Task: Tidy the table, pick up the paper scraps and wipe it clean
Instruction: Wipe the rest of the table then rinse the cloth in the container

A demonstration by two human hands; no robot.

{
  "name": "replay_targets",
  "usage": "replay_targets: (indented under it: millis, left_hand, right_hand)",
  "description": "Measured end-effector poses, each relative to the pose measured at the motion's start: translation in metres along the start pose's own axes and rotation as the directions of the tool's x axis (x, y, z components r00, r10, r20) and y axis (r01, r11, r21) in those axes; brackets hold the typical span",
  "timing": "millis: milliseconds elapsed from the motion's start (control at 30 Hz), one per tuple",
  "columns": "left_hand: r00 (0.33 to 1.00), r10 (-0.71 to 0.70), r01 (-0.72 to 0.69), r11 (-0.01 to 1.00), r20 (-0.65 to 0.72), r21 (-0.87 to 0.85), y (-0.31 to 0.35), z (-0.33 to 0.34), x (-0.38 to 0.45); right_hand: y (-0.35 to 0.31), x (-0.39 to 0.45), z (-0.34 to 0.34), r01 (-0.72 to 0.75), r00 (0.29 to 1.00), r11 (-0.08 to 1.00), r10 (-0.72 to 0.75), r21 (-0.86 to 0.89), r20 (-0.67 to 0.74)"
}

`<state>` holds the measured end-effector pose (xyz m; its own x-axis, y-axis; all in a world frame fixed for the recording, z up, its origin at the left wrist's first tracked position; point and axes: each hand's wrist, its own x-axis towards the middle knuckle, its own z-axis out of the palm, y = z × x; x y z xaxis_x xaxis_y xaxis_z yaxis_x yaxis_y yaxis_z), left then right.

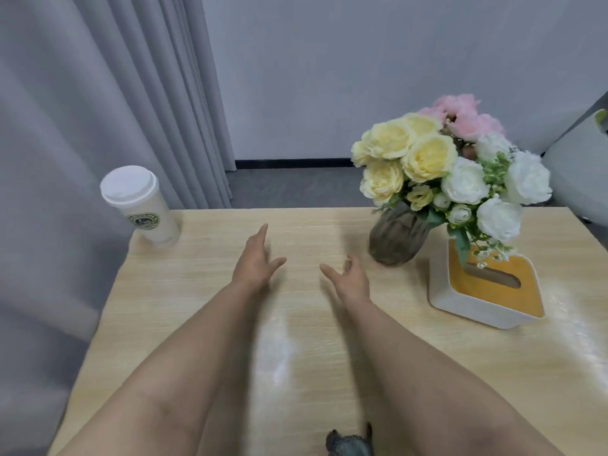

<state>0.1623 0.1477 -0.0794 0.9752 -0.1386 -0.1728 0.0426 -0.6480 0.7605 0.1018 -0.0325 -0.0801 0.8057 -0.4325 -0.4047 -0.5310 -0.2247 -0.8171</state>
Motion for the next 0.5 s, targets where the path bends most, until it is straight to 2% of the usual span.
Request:
replay_targets:
  millis: [133, 300, 400, 500]
  left_hand:
    - [0.993, -0.056, 0.060, 0.998, -0.104, 0.033, -0.032, -0.061, -0.014]
    - [0.958, -0.164, 0.194, 0.975, -0.236, 0.108, -0.088, -0.135, -0.029]
    - [0.910, -0.238, 0.266, 0.963, -0.339, 0.036, -0.114, -0.168, -0.027]
    - [0.888, -0.282, 0.272, 0.959, -0.363, -0.078, -0.122, -0.186, -0.014]
  right_hand:
    - [-0.045, -0.009, 0.057, 0.100, 0.985, 0.993, -0.090, -0.061, 0.146]
    - [-0.112, -0.020, 0.135, 0.285, 0.906, 0.957, -0.249, -0.059, 0.342]
    - [-0.148, -0.027, 0.180, 0.354, 0.855, 0.935, -0.312, -0.026, 0.413]
    - [-0.175, -0.030, 0.214, 0.397, 0.812, 0.918, -0.358, 0.013, 0.461]
